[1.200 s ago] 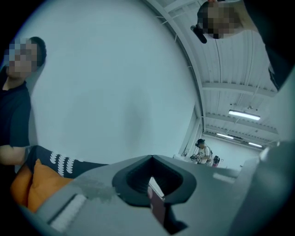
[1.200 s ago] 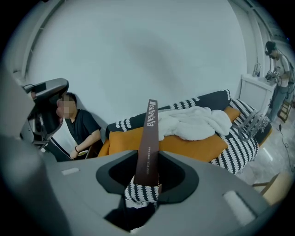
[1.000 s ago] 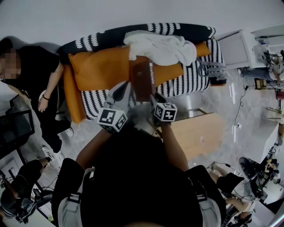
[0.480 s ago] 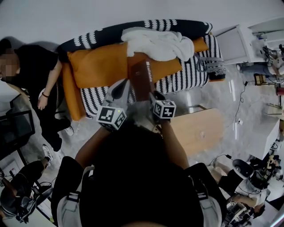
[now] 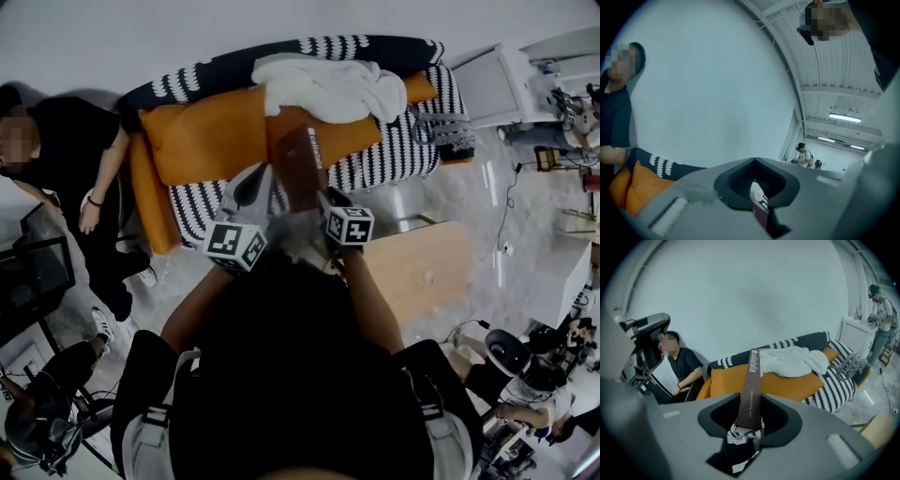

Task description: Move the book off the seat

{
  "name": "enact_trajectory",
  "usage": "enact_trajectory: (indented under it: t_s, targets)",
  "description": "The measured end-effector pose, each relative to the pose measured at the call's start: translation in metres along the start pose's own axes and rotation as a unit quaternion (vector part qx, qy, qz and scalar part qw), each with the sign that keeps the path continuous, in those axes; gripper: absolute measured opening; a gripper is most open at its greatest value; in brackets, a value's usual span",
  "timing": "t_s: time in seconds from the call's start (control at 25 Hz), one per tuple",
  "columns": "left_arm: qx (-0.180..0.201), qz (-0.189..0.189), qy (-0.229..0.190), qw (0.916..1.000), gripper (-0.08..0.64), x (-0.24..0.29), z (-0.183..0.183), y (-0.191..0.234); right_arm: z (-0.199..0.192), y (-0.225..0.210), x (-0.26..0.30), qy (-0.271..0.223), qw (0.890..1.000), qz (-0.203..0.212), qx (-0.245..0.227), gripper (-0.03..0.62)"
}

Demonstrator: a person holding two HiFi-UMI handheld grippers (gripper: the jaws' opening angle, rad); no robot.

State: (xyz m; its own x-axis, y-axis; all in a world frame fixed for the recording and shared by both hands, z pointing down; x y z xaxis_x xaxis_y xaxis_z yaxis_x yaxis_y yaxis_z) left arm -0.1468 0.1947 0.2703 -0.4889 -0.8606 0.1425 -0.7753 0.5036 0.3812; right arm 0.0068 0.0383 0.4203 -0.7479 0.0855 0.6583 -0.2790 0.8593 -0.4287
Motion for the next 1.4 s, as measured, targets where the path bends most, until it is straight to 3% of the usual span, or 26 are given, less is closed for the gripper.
enact_trajectory:
  t_s: [0.32,0.56,1.04,1.4]
  targets:
    - [-0.004,-0.023,0.011,0.9997,0.006,0.019,-0.002,-0.004,0.001,-0.013,-0.006,0.0,1.0,-0.021,0.018,0.147]
    - [-0.001,-0.068,0.031,0.9972,0.006,0.04,-0.005,-0.011,-0.003,-0.021,-0.016,-0.007,0.998,-0.055,0.044,0.147]
    - [-0.01,-0.157,0.084,0.9839,0.006,0.067,-0.019,-0.023,-0.021,-0.03,-0.044,-0.018,0.987,-0.125,0.103,0.146]
    - [0.003,-0.209,0.103,0.9724,0.006,0.067,-0.034,-0.064,-0.057,-0.045,-0.084,-0.03,0.977,-0.159,0.14,0.146]
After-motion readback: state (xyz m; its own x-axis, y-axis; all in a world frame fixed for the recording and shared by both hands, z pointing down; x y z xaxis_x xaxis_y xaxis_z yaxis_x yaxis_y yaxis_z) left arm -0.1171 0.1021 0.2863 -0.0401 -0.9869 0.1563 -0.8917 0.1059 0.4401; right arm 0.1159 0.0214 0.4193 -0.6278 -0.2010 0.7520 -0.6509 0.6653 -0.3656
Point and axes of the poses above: the fingertips, and each gripper's own axes: x forward along the fingers, y to its left, z out of its top, the point moved 6 cm from there along -x, backward along the fingers, and after that the axes turned 11 degrees about z, right-handed, at the moved point
